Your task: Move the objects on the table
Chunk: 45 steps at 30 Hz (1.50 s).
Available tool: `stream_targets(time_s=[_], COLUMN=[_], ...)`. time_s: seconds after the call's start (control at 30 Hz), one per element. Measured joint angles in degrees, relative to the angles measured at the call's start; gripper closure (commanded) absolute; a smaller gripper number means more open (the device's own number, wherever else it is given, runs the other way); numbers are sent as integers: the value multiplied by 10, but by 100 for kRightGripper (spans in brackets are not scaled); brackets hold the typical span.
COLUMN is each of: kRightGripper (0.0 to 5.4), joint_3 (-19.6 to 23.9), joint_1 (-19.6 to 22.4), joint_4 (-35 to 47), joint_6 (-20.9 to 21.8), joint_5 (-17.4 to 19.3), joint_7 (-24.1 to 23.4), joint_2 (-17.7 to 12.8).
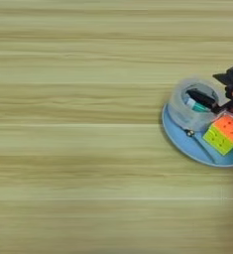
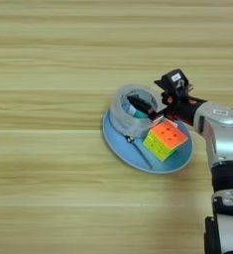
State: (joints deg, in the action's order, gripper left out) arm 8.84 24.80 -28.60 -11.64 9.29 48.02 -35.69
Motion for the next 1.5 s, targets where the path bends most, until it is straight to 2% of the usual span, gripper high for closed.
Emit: stream_targets(time_s=[0.43, 0.83, 1.17, 1.5], kRightGripper=[250, 371, 387, 388], joint_3=[-1, -16, -35, -29], joint_1=[9, 20, 40, 38], joint_4=[-17, -39, -73, -64], joint_6=[10, -2, 27, 19], joint_5=[-2, -20, -37, -29], joint_7=[0, 4, 4, 11], joint_2=[0, -7, -18, -17])
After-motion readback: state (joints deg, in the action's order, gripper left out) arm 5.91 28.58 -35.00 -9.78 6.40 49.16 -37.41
